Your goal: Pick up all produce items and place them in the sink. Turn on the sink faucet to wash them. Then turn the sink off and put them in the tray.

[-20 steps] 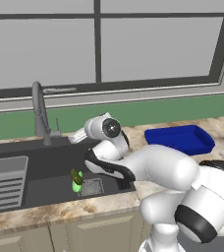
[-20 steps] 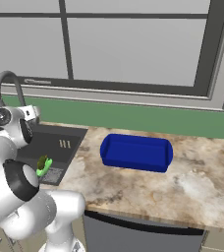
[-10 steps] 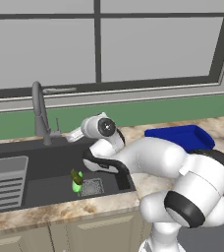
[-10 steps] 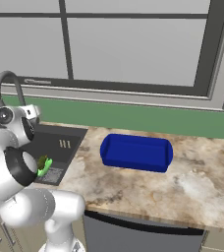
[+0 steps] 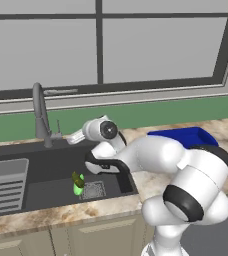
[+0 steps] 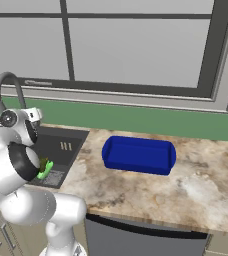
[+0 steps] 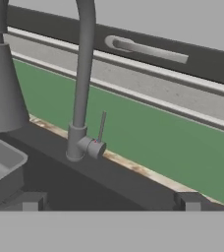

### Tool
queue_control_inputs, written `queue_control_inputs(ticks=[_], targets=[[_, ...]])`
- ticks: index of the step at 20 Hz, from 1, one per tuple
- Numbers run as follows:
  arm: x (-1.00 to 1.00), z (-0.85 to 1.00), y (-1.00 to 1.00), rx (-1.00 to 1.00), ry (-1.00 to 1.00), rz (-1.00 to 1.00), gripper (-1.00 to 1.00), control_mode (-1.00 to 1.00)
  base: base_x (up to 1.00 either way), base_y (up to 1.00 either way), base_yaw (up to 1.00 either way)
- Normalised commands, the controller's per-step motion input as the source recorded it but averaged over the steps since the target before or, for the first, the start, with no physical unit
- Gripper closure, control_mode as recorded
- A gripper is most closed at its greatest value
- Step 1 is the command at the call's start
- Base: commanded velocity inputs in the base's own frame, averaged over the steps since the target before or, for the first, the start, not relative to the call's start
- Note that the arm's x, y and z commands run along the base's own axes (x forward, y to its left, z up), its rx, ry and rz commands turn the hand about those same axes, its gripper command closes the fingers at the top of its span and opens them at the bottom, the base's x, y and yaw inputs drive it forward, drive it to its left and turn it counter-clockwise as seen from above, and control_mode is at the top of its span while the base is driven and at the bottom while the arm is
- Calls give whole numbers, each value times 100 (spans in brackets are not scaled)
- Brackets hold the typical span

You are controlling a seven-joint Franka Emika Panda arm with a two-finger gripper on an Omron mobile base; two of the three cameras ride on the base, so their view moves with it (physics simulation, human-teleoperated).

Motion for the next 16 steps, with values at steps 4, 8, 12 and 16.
queue_control_inputs(ticks=[4,8,12,16], targets=[[10,-7,0,3,0,0,-100,-100,0,0,0],[14,0,0,1,0,0,-100,-100,0,0,0],[27,0,1,0,1,0,-100,-100,0,0,0],[25,0,0,0,0,0,-100,-100,0,0,0]])
